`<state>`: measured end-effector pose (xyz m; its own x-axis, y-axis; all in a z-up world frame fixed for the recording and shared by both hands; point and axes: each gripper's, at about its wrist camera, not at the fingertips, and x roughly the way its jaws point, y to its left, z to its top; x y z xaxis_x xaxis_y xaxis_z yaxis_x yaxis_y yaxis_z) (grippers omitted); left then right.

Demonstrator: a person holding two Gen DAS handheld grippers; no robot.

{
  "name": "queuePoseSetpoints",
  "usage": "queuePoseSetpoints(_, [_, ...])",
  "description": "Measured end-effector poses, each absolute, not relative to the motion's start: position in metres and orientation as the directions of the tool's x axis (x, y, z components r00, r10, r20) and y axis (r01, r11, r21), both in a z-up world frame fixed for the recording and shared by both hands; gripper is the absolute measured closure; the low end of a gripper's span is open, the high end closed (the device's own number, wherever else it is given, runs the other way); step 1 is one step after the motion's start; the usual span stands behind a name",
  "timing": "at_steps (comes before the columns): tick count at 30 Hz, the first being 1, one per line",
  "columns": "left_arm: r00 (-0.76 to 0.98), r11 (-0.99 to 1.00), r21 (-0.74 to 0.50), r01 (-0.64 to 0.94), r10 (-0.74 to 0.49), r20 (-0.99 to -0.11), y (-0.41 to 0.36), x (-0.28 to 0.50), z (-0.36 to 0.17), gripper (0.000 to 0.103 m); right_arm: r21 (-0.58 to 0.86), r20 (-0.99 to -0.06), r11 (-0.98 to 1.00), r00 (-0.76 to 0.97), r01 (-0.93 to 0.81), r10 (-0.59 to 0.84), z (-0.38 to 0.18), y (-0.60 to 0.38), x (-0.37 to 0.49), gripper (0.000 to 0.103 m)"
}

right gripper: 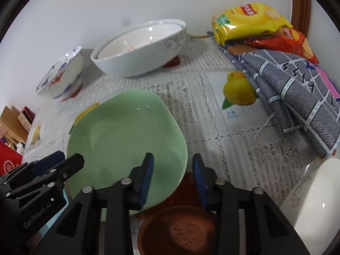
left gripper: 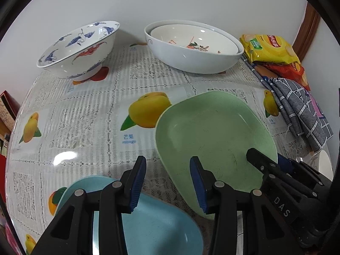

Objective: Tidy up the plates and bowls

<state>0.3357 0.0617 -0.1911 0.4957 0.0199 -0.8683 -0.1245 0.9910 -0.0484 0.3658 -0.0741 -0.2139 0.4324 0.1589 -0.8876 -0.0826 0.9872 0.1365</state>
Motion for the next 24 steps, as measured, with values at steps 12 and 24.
queuePoseSetpoints(12, [0.517, 0.986, -0.046, -0.158, 0.043, -0.855, 0.062, 0.331, -0.186, 0.090, 0.176, -0.857, 0.983, 0.483, -0.056, 0.182, -0.205, -0.081, 0.362, 0.092])
queuePoseSetpoints(24, [0.560, 0.980, -0.068, -0.187, 0.049, -0.827, 0.072, 0.278, -0.147, 0.090, 0.253, -0.784, 0.963, 0.564, -0.088, 0.258, -0.149, -0.077, 0.319, 0.095])
